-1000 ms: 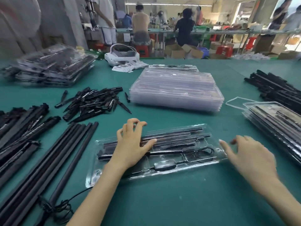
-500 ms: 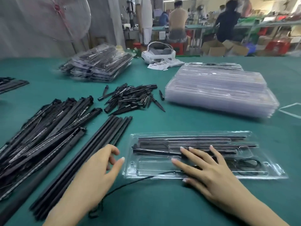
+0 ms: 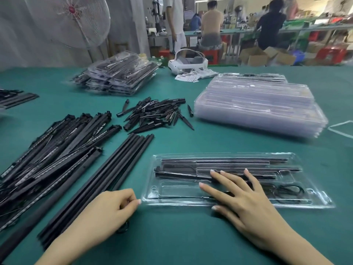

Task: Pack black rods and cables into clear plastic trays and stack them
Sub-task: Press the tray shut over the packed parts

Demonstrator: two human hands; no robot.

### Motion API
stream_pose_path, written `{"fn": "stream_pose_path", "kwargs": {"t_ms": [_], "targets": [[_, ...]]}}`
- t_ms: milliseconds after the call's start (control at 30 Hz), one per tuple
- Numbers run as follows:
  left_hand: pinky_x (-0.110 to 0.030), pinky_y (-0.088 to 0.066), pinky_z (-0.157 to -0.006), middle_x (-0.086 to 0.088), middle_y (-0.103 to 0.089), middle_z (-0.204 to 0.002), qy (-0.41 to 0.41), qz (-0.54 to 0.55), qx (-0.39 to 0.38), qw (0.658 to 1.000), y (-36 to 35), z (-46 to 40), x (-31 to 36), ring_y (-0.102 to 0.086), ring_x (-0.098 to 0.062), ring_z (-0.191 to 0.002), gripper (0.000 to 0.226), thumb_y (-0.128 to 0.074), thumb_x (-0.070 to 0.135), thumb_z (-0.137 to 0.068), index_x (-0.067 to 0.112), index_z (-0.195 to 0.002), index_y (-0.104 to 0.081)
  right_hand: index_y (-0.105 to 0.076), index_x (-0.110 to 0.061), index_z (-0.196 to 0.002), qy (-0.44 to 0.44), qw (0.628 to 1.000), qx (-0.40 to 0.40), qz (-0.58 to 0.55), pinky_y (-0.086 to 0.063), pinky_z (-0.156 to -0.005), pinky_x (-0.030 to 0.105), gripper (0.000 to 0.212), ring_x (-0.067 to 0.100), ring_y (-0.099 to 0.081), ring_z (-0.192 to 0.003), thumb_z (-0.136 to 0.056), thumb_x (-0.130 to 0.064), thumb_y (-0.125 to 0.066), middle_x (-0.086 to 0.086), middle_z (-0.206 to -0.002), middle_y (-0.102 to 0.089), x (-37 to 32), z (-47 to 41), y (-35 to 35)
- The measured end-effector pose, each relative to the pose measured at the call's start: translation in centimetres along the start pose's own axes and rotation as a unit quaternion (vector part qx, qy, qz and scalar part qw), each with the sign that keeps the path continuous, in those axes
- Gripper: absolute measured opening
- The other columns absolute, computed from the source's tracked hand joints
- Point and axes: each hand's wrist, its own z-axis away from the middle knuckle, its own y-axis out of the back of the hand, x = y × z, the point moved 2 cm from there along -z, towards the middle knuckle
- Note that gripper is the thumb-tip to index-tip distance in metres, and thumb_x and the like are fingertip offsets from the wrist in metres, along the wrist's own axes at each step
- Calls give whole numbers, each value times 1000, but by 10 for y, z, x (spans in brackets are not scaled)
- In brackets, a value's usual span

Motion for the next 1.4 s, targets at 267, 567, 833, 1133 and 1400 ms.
{"fn": "stream_pose_path", "kwargs": {"t_ms": [267,567,833,1133,1400], "targets": [[-15,-43,-66,12,-62,-84,9,54,-69,996,8,-30,-6,-55,2,-65,18,-65,27,-88,38,-95,-53,-49,-42,-135,-8,1000,-15,-6,-25,-99,50,46,18,-54,-124,-93,-50,-32,-3,-141,-51,-1,1,2],[-25,-48,-74,7,-69,-77,45,74,-56,995,11,-50,-2,-63,-5,-67,18,-54,44,-91,27,-87,-61,-59,-43,-126,-19,997,-76,25,-46,-92,58,54,17,-60,-116,-97,-54,-14,-2,-133,-58,-5,-1,7],[-15,-47,-53,-3,-67,-64,109,212,-200,950,1,-69,12,-63,-7,-54,24,-61,26,-92,7,-78,-56,-60,-44,-123,-24,996,-74,33,-46,-94,58,53,17,-61,-113,-94,-56,-18,-4,-130,-60,-5,-3,7],[-23,-44,-45,-10,-64,-64,178,408,-193,874,-10,-57,17,-59,-27,-57,25,-61,8,-91,10,-88,-36,-58,-45,-125,-27,999,-34,-7,-26,-98,48,55,16,-59,-118,-98,-54,-10,-4,-132,-58,-1,-1,0],[-22,-46,-43,-11,-53,-53,207,423,-234,850,-11,-54,21,-64,-29,-54,5,-54,-2,-92,-7,-93,-56,-56,-47,-126,-8,1000,5,-29,-25,-98,47,44,13,-58,-119,-91,-54,-31,-7,-133,-58,2,1,-2]]}}
